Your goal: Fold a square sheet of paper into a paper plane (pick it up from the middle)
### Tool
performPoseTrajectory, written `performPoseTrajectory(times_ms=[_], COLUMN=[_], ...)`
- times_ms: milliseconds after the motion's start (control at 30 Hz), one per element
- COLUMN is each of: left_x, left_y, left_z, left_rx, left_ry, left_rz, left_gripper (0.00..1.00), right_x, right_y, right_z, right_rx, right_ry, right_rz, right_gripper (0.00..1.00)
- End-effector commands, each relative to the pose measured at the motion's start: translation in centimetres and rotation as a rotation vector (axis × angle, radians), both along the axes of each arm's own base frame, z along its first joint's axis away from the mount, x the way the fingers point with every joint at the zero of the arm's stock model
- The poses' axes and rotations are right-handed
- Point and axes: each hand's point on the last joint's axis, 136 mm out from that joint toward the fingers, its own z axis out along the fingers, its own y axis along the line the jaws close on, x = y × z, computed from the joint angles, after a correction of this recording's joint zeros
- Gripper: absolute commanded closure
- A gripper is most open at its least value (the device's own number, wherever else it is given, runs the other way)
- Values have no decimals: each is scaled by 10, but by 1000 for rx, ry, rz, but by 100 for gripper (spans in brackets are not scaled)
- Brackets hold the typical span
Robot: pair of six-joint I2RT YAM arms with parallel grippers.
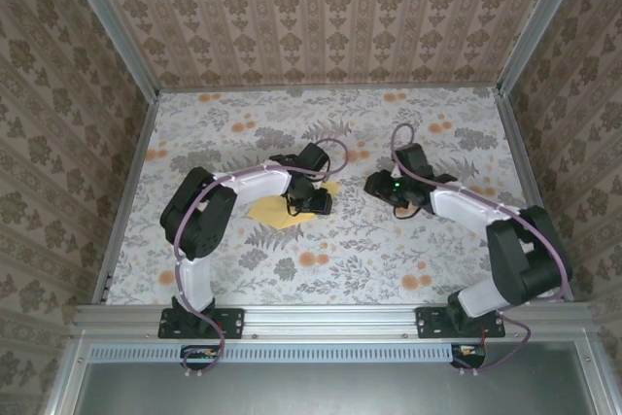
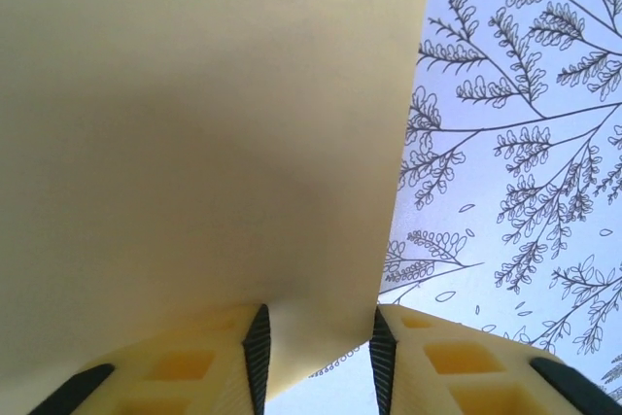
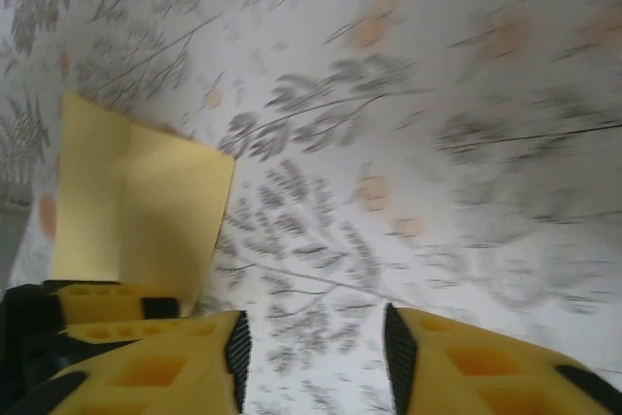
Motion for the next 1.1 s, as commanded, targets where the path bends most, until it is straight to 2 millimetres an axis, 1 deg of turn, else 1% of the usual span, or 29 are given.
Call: performPoseTrajectory(times_ms=[0,67,167,267,333,533,633,733,833,900,1000,1067], left_x=[-1,-3,-3,-3,-3,-2,-1,1,4,8,16,20], left_y=[1,-1,-1,-1,1,7,8,8,12,20,46,70], left_z=[7,7,8,10,10,6,6,12,23,32,42,44], left_rx=[-39,-53,-74,-94,-102,-95,-96,-112,-129,-141,-157,-166], left_ry=[10,14,19,23,24,32,34,27,10,-5,-26,-32], left_rz=[24,23,23,30,38,60,68,78,96,126,223,306], left_gripper=[67,66,62,62,64,76,79,85,86,86,76,68], right_x=[8,9,10,14,17,25,26,26,26,25,23,22], right_y=[42,59,78,89,94,103,106,102,97,93,88,86], right_z=[9,3,-6,-13,-16,-30,-39,-53,-65,-70,-73,-75], right_rx=[94,120,161,193,208,219,210,166,108,75,35,21], right_ry=[-13,9,41,69,81,125,153,180,202,213,221,224], right_rz=[67,83,102,107,108,104,105,98,99,102,105,109], right_gripper=[63,64,65,69,73,84,86,87,87,87,87,88])
